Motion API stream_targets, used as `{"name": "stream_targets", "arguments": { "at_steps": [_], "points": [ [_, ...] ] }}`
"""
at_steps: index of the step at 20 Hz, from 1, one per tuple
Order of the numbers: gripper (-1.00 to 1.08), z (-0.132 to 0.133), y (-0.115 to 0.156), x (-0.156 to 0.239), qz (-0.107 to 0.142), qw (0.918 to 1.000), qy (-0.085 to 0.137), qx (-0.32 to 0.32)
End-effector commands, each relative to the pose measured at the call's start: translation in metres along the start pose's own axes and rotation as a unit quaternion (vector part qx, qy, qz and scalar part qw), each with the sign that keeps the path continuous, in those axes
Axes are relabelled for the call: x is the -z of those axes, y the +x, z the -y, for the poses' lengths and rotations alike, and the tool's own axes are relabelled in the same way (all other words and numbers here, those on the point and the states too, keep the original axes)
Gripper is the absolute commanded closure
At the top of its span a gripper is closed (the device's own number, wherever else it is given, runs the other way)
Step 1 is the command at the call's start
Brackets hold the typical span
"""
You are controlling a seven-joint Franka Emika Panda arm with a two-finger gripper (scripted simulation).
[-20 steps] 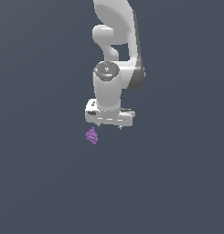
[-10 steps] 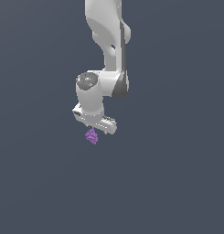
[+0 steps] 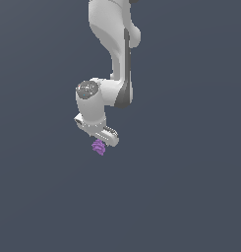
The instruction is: Pick up the object and move it to a goal position.
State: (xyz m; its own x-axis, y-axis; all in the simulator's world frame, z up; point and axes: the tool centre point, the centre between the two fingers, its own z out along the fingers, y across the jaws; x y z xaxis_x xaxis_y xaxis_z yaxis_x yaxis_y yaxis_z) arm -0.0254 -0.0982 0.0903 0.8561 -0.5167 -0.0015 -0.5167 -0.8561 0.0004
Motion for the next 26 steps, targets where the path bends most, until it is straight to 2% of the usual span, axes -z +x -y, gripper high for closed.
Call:
{"name": "stream_targets", "arguments": {
  "at_steps": [1, 12, 17, 18, 26],
  "points": [
    [-0.92, 0.000, 0.000, -0.001, 0.000, 1.0000, 0.000, 0.000],
    [-0.92, -0.001, -0.001, -0.044, -0.001, 1.0000, 0.000, -0.003],
    [-0.92, -0.001, 0.000, -0.051, -0.001, 1.0000, 0.000, -0.003],
    [1.08, -0.001, 0.000, -0.051, -0.001, 1.0000, 0.000, -0.003],
    [1.08, -0.001, 0.000, -0.051, -0.001, 1.0000, 0.000, -0.003]
  ]
}}
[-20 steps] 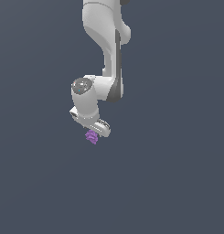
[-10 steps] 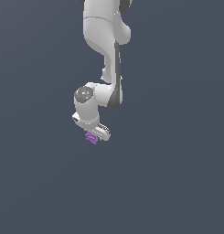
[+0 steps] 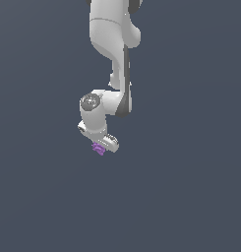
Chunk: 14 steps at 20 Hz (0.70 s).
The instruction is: Pick up the object and move it to a goal position.
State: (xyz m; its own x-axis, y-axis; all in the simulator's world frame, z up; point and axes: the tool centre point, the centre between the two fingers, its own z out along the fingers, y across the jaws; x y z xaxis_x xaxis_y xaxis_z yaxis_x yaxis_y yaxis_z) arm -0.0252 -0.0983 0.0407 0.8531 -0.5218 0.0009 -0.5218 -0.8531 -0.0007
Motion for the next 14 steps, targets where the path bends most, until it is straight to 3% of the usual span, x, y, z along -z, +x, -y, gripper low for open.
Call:
{"name": "stream_targets", "arguments": {
  "at_steps": [1, 8, 14],
  "points": [
    [1.08, -0.001, 0.000, -0.001, 0.000, 1.0000, 0.000, 0.000],
    [1.08, 0.010, -0.005, 0.009, 0.000, 1.0000, 0.000, 0.000],
    [1.08, 0.042, -0.021, 0.038, 0.000, 1.0000, 0.000, 0.000]
  ]
}}
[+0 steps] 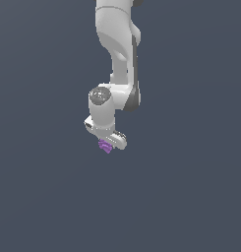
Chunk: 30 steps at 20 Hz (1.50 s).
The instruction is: Pick up the object and move it to a goal position.
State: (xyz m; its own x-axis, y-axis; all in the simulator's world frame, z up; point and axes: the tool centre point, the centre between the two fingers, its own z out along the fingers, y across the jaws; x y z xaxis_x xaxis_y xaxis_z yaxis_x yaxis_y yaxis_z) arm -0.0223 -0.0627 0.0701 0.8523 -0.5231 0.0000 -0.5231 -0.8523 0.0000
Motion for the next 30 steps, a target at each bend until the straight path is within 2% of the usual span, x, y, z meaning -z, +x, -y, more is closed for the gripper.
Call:
{"name": "stream_targets", "arguments": {
  "at_steps": [1, 20, 25, 30],
  "points": [
    [1.08, 0.017, -0.008, 0.015, 0.000, 1.0000, 0.000, 0.000],
    [1.08, 0.185, -0.086, 0.167, -0.001, 1.0000, -0.001, 0.000],
    [1.08, 0.216, -0.099, 0.194, 0.000, 1.0000, 0.000, 0.000],
    [1.08, 0.235, -0.106, 0.210, 0.000, 1.0000, 0.000, 0.000]
  ]
}}
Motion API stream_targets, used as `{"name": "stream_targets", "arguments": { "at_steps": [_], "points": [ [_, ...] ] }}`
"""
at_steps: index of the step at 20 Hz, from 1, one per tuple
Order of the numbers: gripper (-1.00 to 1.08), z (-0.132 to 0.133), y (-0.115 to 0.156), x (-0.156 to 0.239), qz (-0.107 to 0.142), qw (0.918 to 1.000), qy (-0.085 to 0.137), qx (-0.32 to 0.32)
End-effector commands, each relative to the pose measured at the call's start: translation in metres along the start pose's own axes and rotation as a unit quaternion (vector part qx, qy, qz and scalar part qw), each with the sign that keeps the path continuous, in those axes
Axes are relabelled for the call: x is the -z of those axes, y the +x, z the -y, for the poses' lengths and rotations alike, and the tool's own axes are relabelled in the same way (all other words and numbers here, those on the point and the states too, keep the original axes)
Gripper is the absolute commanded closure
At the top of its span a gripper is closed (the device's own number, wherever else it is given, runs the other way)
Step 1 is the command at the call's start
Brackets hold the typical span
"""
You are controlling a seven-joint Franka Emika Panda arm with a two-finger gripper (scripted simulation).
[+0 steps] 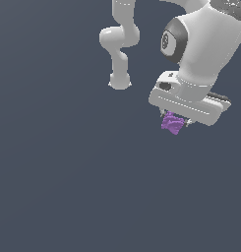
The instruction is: Pick up the object and move it to a goal position.
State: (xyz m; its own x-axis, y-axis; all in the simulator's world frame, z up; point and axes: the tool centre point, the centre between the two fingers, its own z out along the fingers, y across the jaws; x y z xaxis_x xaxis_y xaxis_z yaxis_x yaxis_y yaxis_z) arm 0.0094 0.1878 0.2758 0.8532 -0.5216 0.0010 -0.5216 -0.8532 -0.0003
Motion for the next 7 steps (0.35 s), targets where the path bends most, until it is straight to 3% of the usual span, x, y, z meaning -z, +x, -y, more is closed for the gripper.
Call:
{"name": "stream_targets", "arguments": {
  "at_steps": [1, 7],
  "points": [
    [1.08, 0.0071, -0.0023, 0.0061, 0.000, 1.0000, 0.000, -0.001],
    [1.08, 0.0134, -0.0042, 0.0112, 0.000, 1.0000, 0.000, -0.001]
  ]
}}
